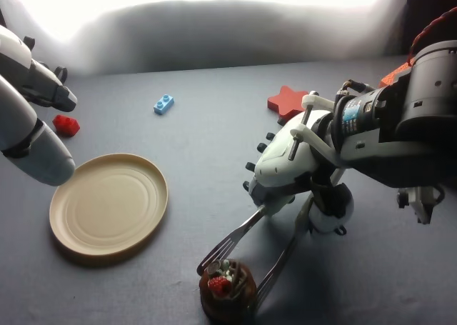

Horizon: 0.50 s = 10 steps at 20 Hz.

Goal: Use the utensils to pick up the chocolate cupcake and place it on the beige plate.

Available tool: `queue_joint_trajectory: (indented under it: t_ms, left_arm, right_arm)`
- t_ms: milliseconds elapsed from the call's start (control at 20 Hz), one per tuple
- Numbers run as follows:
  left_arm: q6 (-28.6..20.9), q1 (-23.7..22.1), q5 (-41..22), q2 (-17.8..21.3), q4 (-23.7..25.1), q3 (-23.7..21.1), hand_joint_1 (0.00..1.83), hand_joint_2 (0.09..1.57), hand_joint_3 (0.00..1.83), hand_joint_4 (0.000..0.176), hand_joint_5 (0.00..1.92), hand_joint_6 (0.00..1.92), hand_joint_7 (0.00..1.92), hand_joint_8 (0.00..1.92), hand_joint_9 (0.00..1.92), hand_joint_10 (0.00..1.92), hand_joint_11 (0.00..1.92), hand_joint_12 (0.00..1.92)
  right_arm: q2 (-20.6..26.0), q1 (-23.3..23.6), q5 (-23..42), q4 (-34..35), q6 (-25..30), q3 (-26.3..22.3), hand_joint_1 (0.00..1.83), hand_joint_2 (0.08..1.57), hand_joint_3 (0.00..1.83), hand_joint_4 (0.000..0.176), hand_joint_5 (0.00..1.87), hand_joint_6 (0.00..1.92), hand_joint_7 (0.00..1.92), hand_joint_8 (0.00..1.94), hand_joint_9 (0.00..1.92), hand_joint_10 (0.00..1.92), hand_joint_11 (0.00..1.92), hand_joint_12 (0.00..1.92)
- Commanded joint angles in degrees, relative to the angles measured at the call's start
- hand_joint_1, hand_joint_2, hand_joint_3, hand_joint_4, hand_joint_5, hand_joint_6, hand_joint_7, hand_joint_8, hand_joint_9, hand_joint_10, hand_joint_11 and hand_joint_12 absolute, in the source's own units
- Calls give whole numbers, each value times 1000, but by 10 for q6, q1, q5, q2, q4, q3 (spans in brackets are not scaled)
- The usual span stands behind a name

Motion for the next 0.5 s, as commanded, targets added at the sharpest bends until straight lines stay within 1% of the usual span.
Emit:
queue_joint_trajectory:
  t_ms: [0, 100, 150, 200, 300, 350, 400, 450]
  left_arm:
    - [3, -4, -21, 6, 17, 1, 464, 1003, 0, 0, 0, 0, 0, 0, 0, 0, 6, 4]
    - [3, -4, -21, 6, 17, 1, 436, 1008, 0, 0, 0, 0, 0, 0, 0, 0, 7, 4]
    - [3, -4, -21, 6, 17, 1, 450, 1003, 0, 0, 0, 0, 0, 0, 0, 0, 15, 8]
    - [3, -4, -21, 6, 17, 1, 448, 1003, 0, 0, 0, 0, 0, 0, 0, 0, 7, 5]
    - [3, -4, -20, 6, 17, 1, 422, 1004, 0, 0, 0, 0, 0, 0, 0, 0, 5, 3]
    - [3, -4, -20, 6, 17, 1, 420, 1007, 0, 0, 0, 0, 0, 0, 0, 0, 1, 0]
    - [3, -4, -20, 6, 17, 1, 420, 1007, 0, 0, 0, 0, 0, 0, 0, 0, 1, 0]
    - [3, -4, -20, 6, 17, 0, 437, 996, 0, 0, 0, 0, 0, 0, 0, 0, 14, 6]
  right_arm:
    - [3, 5, 36, -15, -1, 0, 1132, 1101, 1, 0, 403, 612, 384, 1101, 317, 1331, 181, 1679]
    - [3, 7, 36, -16, -1, 0, 1117, 1100, 0, 0, 392, 596, 383, 1106, 329, 1328, 209, 1666]
    - [3, 8, 36, -16, -1, 0, 1100, 1108, 2, 0, 381, 586, 367, 1112, 309, 1339, 184, 1690]
    - [3, 9, 36, -16, -1, 0, 1116, 1099, 0, 0, 393, 586, 372, 1114, 307, 1340, 175, 1691]
    - [3, 11, 38, -16, -1, 0, 1156, 1093, 0, 0, 469, 564, 421, 1089, 352, 1322, 240, 1666]
    - [3, 12, 40, -16, -1, 0, 1188, 1214, 6, 0, 619, 1156, 753, 1339, 485, 1246, 353, 1634]
    - [4, 12, 41, -16, -2, 0, 1188, 1214, 6, 0, 619, 1156, 753, 1339, 485, 1246, 353, 1634]
    - [4, 12, 41, -16, -3, 0, 1301, 1244, 1, 0, 599, 1291, 760, 1375, 660, 1530, 414, 1627]
